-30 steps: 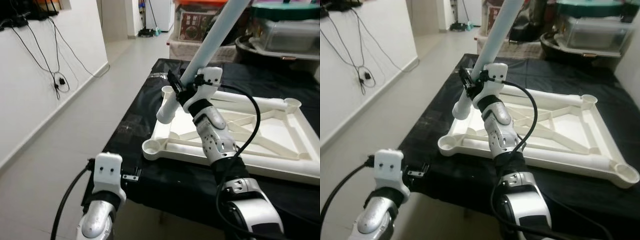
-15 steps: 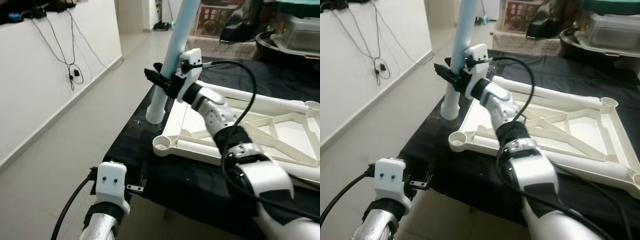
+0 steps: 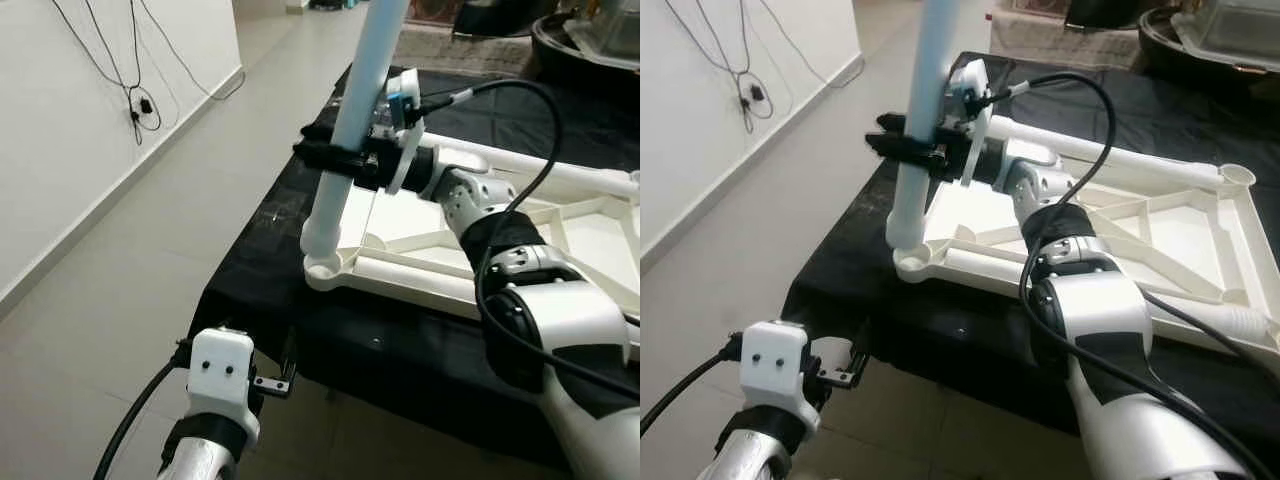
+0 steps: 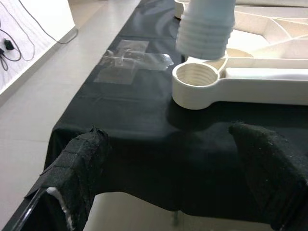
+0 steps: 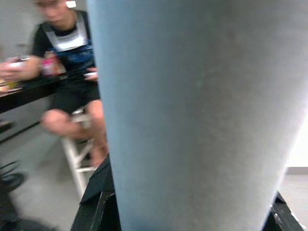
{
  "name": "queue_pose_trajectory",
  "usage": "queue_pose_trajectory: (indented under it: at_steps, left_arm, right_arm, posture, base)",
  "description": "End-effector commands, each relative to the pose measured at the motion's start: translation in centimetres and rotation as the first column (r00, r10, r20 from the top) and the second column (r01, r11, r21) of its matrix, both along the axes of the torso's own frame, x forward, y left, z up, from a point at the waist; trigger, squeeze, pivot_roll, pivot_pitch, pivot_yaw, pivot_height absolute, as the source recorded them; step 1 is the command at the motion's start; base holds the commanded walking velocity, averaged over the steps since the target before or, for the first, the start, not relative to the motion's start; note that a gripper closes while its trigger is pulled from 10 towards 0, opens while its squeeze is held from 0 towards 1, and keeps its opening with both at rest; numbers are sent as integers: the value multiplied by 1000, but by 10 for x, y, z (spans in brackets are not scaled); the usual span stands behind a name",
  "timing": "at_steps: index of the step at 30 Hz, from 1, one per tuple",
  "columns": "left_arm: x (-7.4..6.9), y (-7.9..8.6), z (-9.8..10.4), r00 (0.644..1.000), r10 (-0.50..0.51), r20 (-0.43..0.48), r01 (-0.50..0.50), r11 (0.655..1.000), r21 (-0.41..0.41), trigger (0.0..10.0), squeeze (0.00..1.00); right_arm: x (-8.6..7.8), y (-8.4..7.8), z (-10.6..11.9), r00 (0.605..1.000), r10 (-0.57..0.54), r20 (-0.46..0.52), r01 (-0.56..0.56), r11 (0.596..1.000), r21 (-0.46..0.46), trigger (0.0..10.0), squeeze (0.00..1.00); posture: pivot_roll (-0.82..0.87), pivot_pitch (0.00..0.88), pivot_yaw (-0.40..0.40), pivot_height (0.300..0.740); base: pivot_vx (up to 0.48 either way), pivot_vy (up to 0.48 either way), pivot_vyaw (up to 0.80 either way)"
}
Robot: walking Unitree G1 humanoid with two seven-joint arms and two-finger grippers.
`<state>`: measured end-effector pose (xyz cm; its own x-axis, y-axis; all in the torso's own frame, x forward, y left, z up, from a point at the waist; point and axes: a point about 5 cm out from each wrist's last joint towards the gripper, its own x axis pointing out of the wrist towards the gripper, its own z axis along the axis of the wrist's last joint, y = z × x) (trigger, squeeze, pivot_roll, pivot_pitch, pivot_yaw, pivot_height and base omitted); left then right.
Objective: Building children table
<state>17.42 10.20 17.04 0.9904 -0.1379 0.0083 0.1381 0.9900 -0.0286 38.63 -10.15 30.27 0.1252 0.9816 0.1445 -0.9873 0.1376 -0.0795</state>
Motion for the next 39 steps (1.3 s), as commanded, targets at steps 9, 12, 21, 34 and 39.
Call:
queue_pose_trajectory:
  at_steps: [9,12,21,34,39]
  left_arm:
    - [-11,-9,5,1000,-22,-21,22,1000,-7,10000,0]
    - [-11,-9,6,999,-24,-22,24,1000,-5,10000,0]
    - [-14,-10,8,999,-22,-33,22,1000,-2,10000,0]
    - [-12,-11,6,999,-23,-40,24,1000,20,10000,0]
    - [-12,-12,5,999,-25,-40,26,999,22,10000,0]
  right_arm:
    - [-6,20,-3,991,128,33,-126,991,-43,10000,0]
    - [-5,22,-3,993,115,35,-113,993,-39,10000,0]
    - [-1,28,6,995,14,101,-11,999,-32,10000,0]
    - [-3,22,-2,990,78,120,-62,989,-137,10000,0]
    - [-2,23,-2,988,43,149,-20,988,-150,10000,0]
  posture:
    - [172,288,-15,740]
    - [173,295,-17,740]
    - [171,306,-25,740]
    - [159,294,-29,740]
    - [157,291,-29,740]
  base:
    - [0,0,0]
    - [0,0,0]
    - [0,0,0]
    - [0,0,0]
    - [0,0,0]
